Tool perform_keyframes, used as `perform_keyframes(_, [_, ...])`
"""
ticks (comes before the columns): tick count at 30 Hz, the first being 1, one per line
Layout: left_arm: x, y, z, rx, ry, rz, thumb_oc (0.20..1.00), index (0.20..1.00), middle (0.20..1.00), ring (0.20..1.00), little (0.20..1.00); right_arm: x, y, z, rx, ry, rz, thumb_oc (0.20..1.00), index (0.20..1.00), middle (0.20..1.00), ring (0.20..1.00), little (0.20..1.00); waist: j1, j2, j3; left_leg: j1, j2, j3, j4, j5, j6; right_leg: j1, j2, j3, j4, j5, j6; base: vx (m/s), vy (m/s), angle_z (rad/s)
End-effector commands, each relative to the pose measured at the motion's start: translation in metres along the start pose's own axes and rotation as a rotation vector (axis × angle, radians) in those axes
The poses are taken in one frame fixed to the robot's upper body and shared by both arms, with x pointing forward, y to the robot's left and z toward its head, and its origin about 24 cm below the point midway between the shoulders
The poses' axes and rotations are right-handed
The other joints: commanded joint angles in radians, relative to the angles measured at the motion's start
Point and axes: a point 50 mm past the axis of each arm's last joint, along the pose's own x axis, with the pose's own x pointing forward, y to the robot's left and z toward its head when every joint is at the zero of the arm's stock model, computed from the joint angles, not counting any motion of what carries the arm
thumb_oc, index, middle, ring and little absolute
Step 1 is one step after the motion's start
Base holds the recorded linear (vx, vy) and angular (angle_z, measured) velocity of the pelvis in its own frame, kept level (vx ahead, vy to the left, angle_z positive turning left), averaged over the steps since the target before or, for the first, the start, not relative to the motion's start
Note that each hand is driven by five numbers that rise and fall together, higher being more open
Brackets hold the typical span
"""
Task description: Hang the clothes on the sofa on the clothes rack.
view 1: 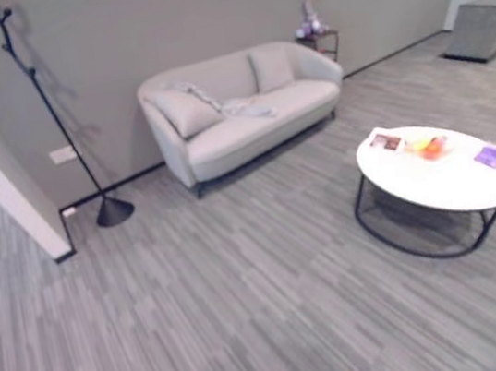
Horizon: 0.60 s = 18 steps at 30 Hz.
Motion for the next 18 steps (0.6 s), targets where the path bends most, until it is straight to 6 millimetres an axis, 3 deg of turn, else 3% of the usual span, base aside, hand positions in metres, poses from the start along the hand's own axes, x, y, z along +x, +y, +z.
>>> perform_keyframes(1, [0.005,-0.040,0.007,0.031,-0.016,-0.086,1.000,1.000,1.000,1.000,1.000,-0.003,0.027,-0.002,-0.008,0.017,0.057,1.000,1.000,1.000,1.000,1.000,-0.023,0.025,0.028,-0.004,-0.038,-0.047,0.007,-0.052,0.030,-0.115,-0.037,-0.050,0.000,0.132,0.039,0.00,0.000,0.00])
perform_keyframes(12, [0.004,-0.036,0.007,0.092,-0.001,-0.082,1.000,1.000,1.000,1.000,1.000,-0.003,0.034,0.000,-0.117,0.000,0.083,1.000,1.000,1.000,1.000,1.000,-0.021,0.022,0.026,0.004,-0.032,-0.045,0.007,-0.060,0.027,-0.103,-0.032,-0.048,0.000,0.119,0.039,0.00,-0.001,-0.02])
perform_keyframes(14, [0.005,-0.043,0.012,0.256,-0.010,-0.098,1.000,1.000,1.000,1.000,1.000,-0.005,0.050,0.002,-0.273,-0.036,0.130,1.000,1.000,1.000,1.000,1.000,-0.027,0.019,0.021,0.004,-0.031,-0.035,0.007,-0.059,0.027,-0.104,-0.029,-0.041,0.000,0.122,0.037,-0.05,-0.018,-0.04])
perform_keyframes(18, [0.005,-0.042,0.015,0.263,-0.018,-0.088,1.000,1.000,1.000,1.000,1.000,-0.005,0.058,0.001,-0.388,-0.057,0.156,1.000,1.000,1.000,1.000,1.000,-0.028,0.017,0.020,0.004,-0.030,-0.029,0.007,-0.058,0.028,-0.102,-0.028,-0.037,0.000,0.122,0.037,-0.02,-0.006,-0.05])
